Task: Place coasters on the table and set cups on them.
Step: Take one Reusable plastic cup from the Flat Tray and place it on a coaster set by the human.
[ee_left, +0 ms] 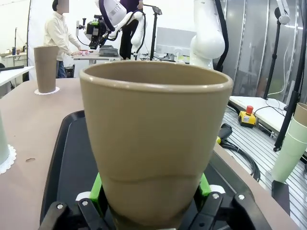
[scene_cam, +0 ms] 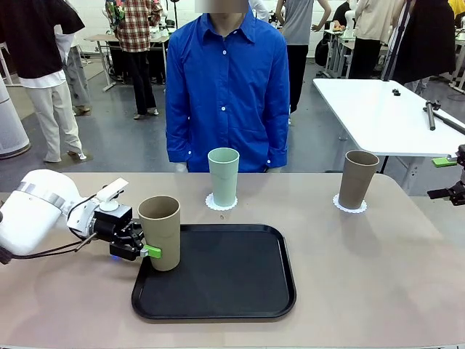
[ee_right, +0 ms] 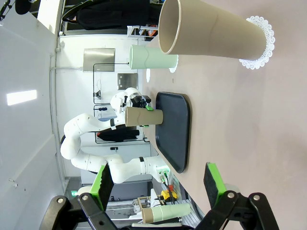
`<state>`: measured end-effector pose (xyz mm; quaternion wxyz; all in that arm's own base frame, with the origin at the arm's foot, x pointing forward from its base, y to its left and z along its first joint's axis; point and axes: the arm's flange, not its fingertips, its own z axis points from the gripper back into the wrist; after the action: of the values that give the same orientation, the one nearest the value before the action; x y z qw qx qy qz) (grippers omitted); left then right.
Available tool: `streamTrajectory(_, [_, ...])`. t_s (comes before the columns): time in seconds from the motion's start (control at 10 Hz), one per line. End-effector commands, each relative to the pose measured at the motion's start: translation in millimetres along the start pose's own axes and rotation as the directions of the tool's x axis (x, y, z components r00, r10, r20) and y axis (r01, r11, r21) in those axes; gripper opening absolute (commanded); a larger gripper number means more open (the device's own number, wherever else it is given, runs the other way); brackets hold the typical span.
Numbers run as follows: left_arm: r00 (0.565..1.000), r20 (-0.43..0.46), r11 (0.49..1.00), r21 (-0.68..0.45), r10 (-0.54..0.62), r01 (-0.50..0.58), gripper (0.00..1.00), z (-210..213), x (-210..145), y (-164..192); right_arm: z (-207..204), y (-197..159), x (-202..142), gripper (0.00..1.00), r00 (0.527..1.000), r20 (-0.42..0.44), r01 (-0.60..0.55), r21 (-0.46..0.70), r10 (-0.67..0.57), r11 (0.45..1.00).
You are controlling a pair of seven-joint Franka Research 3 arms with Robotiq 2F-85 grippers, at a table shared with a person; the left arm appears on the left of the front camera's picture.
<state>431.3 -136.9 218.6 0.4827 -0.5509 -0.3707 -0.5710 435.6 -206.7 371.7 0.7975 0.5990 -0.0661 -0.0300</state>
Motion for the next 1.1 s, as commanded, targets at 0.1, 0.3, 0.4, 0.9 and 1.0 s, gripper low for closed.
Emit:
streamTrajectory(0.1, [0.999, 0.024, 0.999, 0.005, -0.04, 0.04, 0.26, 3, 3, -5, 0, 0, -1, 1.0, 1.0, -0.001, 0.0, 0.002, 0.0, 1.0])
streamTrajectory(0.3, [0.999, 0.03, 0.996, 0.083, 0.034, -0.037, 0.69, 4, 34, -8, 0, 0, -1, 1.0, 1.0, -0.001, 0.0, 0.002, 0.0, 1.0])
streamTrajectory(0.4, [0.997, 0.046, 0.99, 0.129, 0.056, -0.061, 0.69, 6, 60, -8, 0, 0, -1, 1.0, 1.0, -0.001, 0.0, 0.002, 0.0, 1.0])
streamTrajectory(0.9, [0.999, 0.027, 0.987, 0.157, 0.044, -0.048, 0.69, 15, 189, -29, 0, 0, -1, 1.0, 1.0, -0.001, 0.0, 0.002, 0.0, 1.0])
streamTrajectory(1.0, [0.999, 0.018, 0.988, 0.151, 0.039, -0.042, 0.69, 16, 203, -34, 0, 0, -1, 1.0, 1.0, -0.001, 0.0, 0.002, 0.0, 1.0])
